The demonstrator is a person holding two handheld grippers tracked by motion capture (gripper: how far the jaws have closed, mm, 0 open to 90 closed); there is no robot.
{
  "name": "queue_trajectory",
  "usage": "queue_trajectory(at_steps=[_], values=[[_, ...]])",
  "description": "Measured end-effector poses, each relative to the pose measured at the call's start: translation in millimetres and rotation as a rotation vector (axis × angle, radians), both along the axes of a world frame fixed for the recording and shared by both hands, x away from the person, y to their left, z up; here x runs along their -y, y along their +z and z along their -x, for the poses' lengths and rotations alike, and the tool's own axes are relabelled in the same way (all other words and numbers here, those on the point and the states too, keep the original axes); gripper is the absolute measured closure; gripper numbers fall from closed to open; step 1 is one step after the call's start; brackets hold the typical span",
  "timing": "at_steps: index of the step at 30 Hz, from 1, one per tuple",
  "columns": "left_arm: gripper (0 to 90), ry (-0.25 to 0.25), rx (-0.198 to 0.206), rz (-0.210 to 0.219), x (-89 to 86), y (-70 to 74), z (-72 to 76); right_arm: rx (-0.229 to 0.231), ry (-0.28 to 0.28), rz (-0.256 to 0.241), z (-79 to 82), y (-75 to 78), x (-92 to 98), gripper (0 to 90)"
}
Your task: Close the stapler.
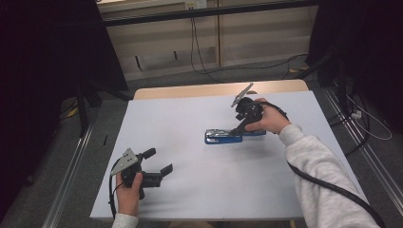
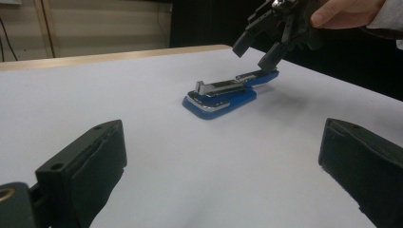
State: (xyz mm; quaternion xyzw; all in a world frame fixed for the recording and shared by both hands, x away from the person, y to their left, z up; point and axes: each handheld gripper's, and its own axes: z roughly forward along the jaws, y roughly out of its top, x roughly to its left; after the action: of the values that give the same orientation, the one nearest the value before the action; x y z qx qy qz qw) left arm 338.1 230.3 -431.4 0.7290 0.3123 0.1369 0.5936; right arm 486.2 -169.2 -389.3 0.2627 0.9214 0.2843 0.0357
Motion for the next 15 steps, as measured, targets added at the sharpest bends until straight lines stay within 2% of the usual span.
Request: queue_trajectory(at_steps=[3, 11, 13, 15], values=[[2.1, -0.007, -0.011, 0.001, 3.8, 0.4, -1.0, 0.002, -0.016, -0.010, 3.7, -0.8, 5.2, 16.2], [2.1, -0.017, -0.031, -0.011, 11.8, 0.7, -6.5, 0.045, -0.074, 0.000, 20.1, 0.0, 23.5, 14.8], [2.1, -0.017, -0.047, -0.017, 15.0, 0.4, -9.8, 0.064, -0.096, 0.005, 26.3, -0.6, 32.2, 14.3], [2.1, -0.020, -0.053, -0.019, 18.6, 0.2, -12.6, 0.065, -0.106, 0.004, 28.7, -0.8, 35.1, 14.3]])
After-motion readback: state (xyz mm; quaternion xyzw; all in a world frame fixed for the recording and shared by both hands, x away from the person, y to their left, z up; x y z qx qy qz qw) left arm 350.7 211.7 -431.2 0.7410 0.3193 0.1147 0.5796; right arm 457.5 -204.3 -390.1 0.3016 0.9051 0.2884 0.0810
